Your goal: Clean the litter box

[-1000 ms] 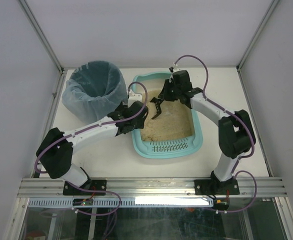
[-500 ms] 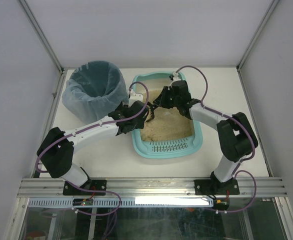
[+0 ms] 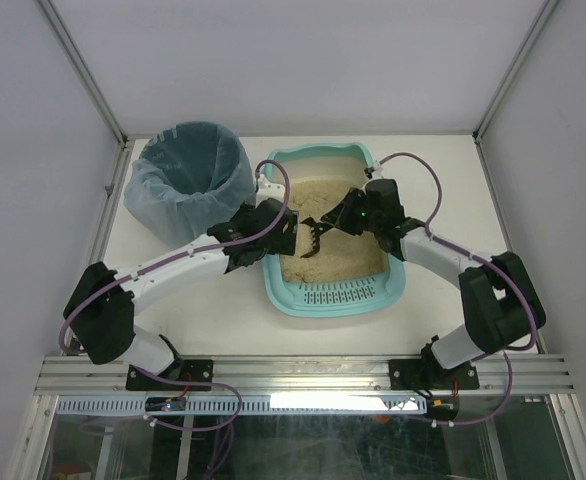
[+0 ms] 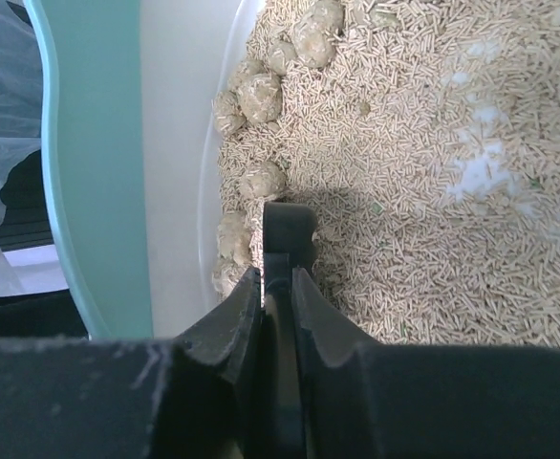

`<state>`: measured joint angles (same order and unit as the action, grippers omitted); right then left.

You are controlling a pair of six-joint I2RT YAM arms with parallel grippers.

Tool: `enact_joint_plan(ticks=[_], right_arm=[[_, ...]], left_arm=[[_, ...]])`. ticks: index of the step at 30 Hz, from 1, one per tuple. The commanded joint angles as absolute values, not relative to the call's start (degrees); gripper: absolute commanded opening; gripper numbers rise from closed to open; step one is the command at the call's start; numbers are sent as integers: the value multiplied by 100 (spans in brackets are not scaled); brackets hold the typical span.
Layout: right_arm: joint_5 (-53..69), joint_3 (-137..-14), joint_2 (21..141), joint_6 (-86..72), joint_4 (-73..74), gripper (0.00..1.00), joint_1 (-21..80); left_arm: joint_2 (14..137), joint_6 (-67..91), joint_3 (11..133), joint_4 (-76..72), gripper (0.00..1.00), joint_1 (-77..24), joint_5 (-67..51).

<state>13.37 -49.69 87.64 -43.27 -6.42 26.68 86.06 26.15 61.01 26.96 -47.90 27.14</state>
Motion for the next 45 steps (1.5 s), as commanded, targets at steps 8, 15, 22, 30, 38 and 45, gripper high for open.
enact_joint_plan(ticks=[8, 15, 22, 30, 38, 45], right_arm=[[1381, -4536, 7483, -4799, -1008, 0, 2318], [1757, -3878, 6780, -5199, -1291, 0, 1815], [2491, -3170, 6227, -5870, -2067, 0, 1182], [2536, -2301, 5709, -6776, -3120, 0, 727], [2770, -2035, 5862, -7028, -3846, 0, 683], [2977, -1825, 5947, -7416, -4275, 0, 435]], left_arm=[[7632, 2410, 6247, 2232, 90, -4683, 2560], [7341, 1845, 6393, 2059, 91, -4667, 2265], [7238, 1224, 6861, 1768, 91, -4661, 1753], [7341, 875, 6920, 1071, 94, -4640, 1770], [7593, 798, 7119, 783, 95, -4587, 1841], [7287, 649, 6541, 470, 95, -4443, 1870]])
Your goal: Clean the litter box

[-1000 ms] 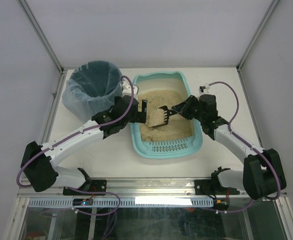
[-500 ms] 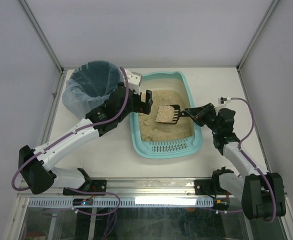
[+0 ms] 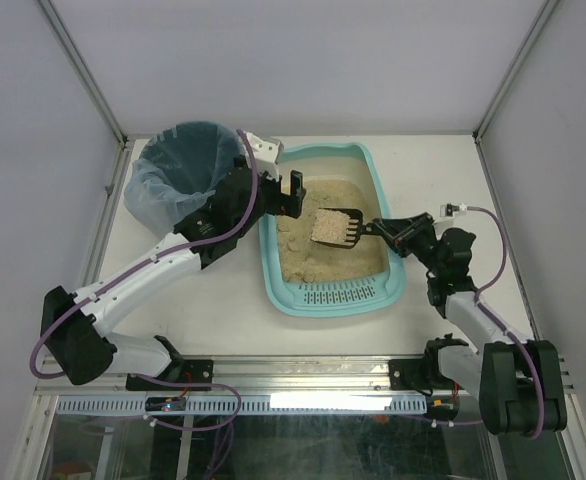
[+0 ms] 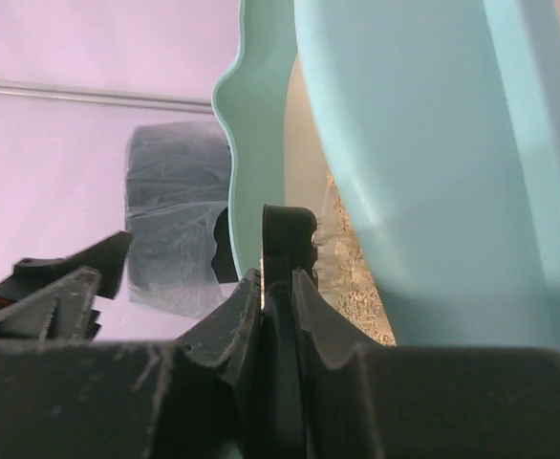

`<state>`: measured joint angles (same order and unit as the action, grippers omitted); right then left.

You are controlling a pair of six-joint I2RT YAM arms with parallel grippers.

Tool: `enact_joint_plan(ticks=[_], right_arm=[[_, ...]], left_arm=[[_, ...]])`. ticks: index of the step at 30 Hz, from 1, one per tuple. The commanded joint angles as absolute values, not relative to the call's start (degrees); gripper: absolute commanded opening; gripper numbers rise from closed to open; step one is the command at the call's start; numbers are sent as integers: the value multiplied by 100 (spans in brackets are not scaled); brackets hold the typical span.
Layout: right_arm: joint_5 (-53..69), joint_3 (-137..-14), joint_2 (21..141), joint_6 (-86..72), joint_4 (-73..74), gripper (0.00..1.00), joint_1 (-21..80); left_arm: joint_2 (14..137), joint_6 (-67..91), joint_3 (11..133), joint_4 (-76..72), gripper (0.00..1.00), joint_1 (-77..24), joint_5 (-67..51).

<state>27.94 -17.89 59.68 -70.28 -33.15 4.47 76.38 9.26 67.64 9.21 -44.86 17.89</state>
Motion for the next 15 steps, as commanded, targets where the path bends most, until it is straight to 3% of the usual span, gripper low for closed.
enact_joint_plan(ticks=[1, 5, 9, 12, 15], right_arm=[[3276, -1899, 6164, -7458, -4619, 0, 477], [3116, -1533, 6268, -8013, -4854, 0, -61], [3593, -1895, 6527, -7657, -5039, 0, 317], [3237, -1441, 6338, -8107, -5000, 0, -119], [3505, -1835, 6491, -7683, -5030, 0, 406]], left_arm=[[7238, 609, 6479, 399, 94, -4443, 1903], [7126, 513, 6368, 361, 94, -4446, 2035], [7067, 470, 6301, 345, 94, -4444, 2065], [7072, 419, 6293, 327, 94, -4439, 2135], [7065, 418, 6263, 314, 94, -4447, 2166]])
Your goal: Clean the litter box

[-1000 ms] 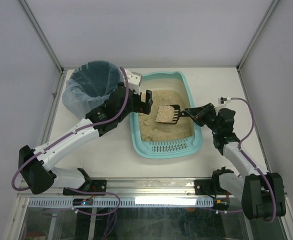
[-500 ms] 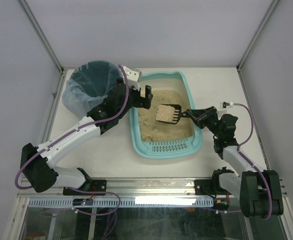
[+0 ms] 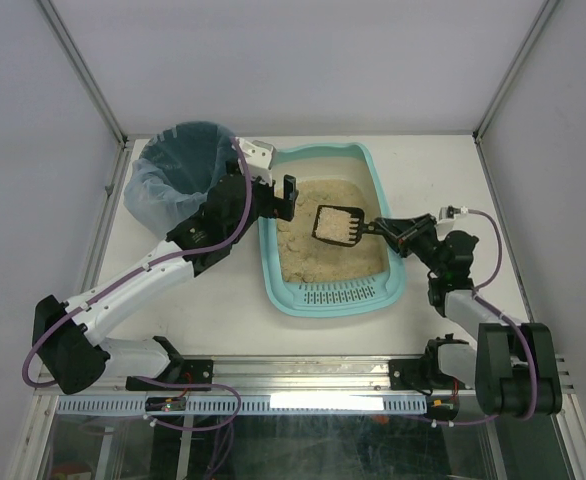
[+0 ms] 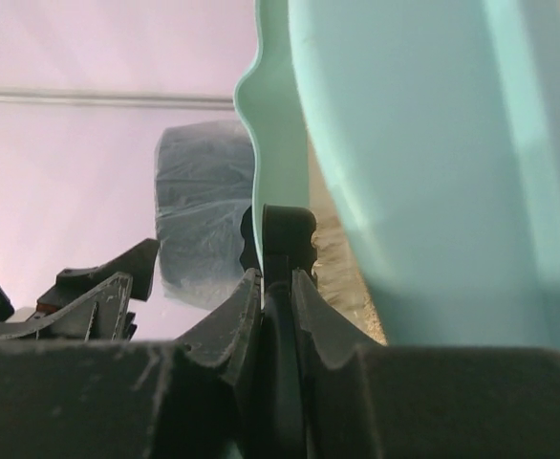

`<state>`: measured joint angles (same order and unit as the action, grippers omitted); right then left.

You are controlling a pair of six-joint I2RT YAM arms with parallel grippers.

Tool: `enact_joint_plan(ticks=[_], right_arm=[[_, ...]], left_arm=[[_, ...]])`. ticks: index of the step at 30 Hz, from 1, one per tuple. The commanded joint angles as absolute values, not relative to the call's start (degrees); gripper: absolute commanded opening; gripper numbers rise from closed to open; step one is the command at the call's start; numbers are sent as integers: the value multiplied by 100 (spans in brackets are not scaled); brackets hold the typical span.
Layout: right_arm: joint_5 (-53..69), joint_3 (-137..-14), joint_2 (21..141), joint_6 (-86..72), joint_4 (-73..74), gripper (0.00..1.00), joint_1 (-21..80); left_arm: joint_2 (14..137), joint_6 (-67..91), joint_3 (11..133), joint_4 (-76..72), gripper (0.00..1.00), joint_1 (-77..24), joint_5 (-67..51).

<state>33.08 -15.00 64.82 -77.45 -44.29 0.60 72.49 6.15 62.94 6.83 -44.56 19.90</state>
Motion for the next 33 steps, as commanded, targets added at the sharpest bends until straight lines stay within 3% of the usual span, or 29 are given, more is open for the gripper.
enact_joint_plan(ticks=[1, 5, 8, 12, 16, 20, 24, 27, 31, 33], right_arm=[[3609, -1899, 6546, -7651, -5125, 0, 519], [3167, -1497, 6213, -7901, -4682, 0, -19], [3576, -1924, 6408, -7453, -4811, 0, 513], [3073, -1529, 6149, -7808, -4612, 0, -13], [3564, -1949, 6504, -7495, -5088, 0, 571], [2978, -1512, 6193, -7701, -4617, 0, 78], [3428, -1937, 6455, -7333, -4936, 0, 541], [3039, -1605, 6188, -7536, -4566, 0, 1], [3717, -2096, 6514, -7074, -4707, 0, 388], [3692, -1931, 6528, -7246, -4782, 0, 49]], left_arm=[[7068, 421, 6258, 307, 94, -4447, 2144], [7136, 412, 6292, 318, 93, -4445, 2078], [7063, 396, 6250, 321, 93, -4451, 2150], [7043, 389, 6244, 302, 93, -4449, 2139], [7039, 385, 6250, 306, 93, -4448, 2167], [7109, 361, 6284, 314, 93, -4448, 2181], [7122, 361, 6299, 316, 93, -4448, 2204], [7176, 360, 6324, 347, 92, -4449, 2201], [7172, 360, 6326, 345, 92, -4455, 2229], [7206, 360, 6342, 341, 92, -4442, 2209]])
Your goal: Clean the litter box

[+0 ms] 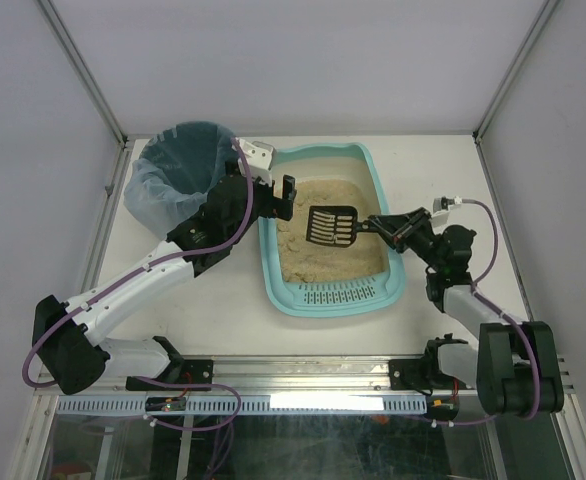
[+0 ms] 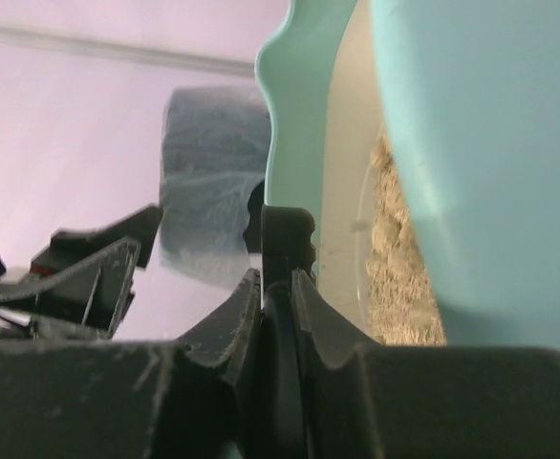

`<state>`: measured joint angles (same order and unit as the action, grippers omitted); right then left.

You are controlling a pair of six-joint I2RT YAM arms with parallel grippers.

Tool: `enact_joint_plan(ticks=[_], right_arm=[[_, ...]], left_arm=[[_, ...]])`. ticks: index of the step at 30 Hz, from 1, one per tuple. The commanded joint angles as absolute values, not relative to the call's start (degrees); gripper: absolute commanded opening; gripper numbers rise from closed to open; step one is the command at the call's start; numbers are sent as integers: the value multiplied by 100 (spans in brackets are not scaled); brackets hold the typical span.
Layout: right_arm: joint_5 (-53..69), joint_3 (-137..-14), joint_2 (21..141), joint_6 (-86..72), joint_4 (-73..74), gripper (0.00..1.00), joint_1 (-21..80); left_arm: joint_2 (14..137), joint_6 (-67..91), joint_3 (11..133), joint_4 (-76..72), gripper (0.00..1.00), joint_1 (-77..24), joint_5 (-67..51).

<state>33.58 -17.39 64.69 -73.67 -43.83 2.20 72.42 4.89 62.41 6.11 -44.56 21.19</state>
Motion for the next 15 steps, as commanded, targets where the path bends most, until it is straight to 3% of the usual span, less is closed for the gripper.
enact_joint_plan(ticks=[1, 5, 9, 15], right_arm=[[3428, -1731, 6451, -7449, -4735, 0, -108], [3612, -2173, 6582, -6981, -4541, 0, 458], [3071, -2135, 6395, -6956, -4110, 0, 289], [3295, -3322, 6915, -5746, -2829, 0, 1012]], left_arm=[[7227, 375, 6353, 361, 92, -4444, 2194], [7252, 389, 6343, 354, 92, -4447, 2221], [7328, 417, 6385, 400, 92, -4440, 2203], [7377, 465, 6416, 432, 92, -4445, 2268]])
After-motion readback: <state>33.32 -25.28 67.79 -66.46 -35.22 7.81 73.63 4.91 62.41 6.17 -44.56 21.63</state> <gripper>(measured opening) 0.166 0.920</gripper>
